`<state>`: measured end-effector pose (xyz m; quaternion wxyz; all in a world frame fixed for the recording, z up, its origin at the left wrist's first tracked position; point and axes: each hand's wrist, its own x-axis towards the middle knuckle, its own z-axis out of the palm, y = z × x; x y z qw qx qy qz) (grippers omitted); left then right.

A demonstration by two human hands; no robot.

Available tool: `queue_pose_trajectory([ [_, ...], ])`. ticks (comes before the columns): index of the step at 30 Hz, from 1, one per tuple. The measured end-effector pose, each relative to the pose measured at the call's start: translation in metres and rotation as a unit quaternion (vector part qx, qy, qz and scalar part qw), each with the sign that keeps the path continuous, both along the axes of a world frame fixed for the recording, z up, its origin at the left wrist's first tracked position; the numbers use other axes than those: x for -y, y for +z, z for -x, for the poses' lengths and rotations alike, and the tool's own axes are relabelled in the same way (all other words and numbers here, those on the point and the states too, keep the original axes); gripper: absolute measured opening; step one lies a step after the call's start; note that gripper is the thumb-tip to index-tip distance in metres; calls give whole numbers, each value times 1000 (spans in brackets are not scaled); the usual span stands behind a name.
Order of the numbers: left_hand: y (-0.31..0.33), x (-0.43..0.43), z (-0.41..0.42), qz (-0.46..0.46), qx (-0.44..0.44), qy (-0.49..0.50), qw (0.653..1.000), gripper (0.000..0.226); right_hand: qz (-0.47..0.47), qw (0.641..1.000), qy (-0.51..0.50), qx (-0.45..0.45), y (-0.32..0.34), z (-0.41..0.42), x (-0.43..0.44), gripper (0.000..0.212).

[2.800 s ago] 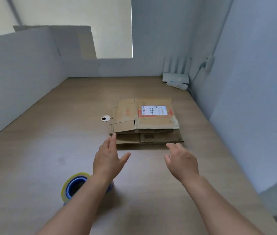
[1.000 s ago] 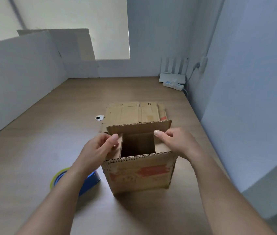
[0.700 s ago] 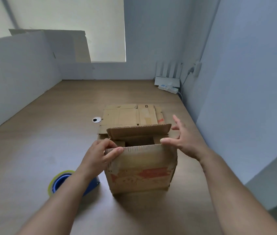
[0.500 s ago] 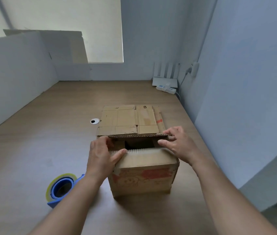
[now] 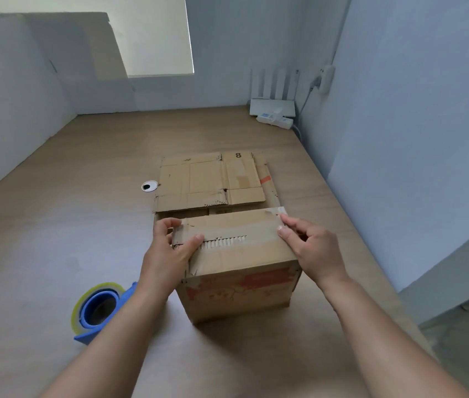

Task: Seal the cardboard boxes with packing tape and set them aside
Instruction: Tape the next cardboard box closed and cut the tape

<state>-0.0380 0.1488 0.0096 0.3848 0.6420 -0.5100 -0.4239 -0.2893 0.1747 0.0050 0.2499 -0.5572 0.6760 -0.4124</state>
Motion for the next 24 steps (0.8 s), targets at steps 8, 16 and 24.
queue_pose_trajectory([
  [8,-8,38,16,21,2,19,1000,27,-4,1000,-17,-18,7,8,40,35],
  [16,-16,63,3,-5,99,8,995,30,-30,999,-2,-17,8,-1,57,36],
  [24,-38,51,-37,-25,177,5,984,26,-90,995,49,15,-33,-41,55,37],
])
